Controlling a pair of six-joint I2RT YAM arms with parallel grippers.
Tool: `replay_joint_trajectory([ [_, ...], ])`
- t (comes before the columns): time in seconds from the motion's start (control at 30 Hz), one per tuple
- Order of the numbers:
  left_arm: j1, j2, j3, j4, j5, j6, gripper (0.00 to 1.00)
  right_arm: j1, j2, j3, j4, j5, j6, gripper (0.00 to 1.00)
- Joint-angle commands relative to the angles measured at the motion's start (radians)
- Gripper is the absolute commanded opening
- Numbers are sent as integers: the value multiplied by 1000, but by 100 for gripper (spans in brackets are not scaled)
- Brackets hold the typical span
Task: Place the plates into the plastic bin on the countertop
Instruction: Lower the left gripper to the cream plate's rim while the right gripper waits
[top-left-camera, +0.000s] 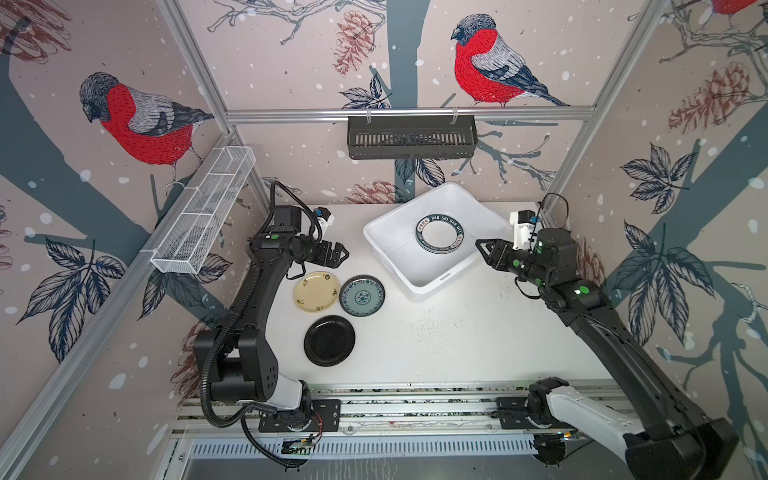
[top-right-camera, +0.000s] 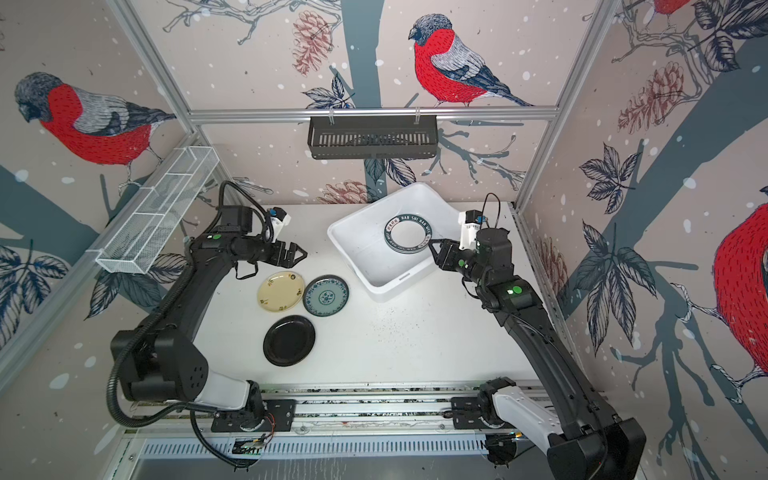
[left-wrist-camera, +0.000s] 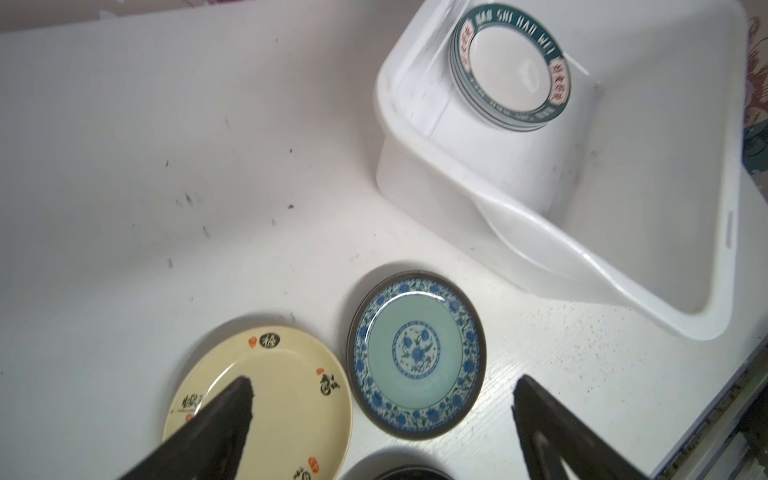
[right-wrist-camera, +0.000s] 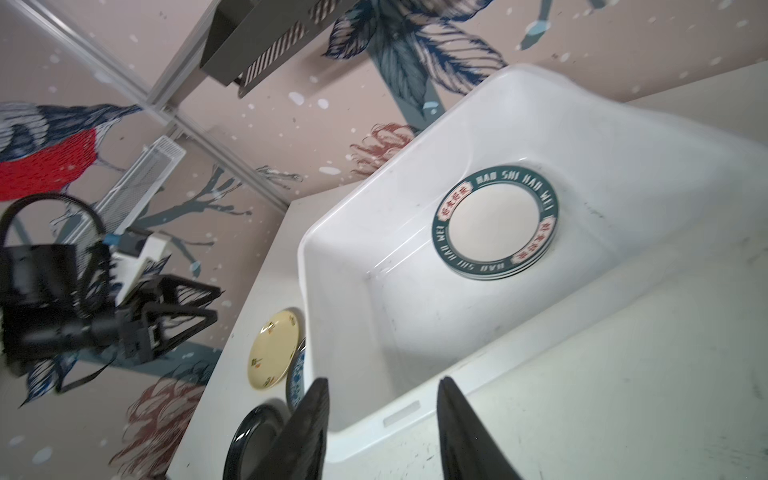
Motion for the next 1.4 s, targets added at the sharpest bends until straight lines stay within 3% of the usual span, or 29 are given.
replay_joint_trajectory([
  [0.0, 28, 22, -13, -50, -41, 25, 96, 27, -35, -60, 100, -48, 26, 45],
  [0.27, 110, 60, -32, -53, 9, -22, 98, 58, -59, -127, 151, -35, 52, 45],
  [0.9, 248, 102, -138, -47, 17, 165, 94, 106, -111, -236, 208, 10, 113, 45],
  [1.37, 332, 143, -162, -19, -3, 169, 88, 128, -98, -231, 241, 73, 129, 45],
])
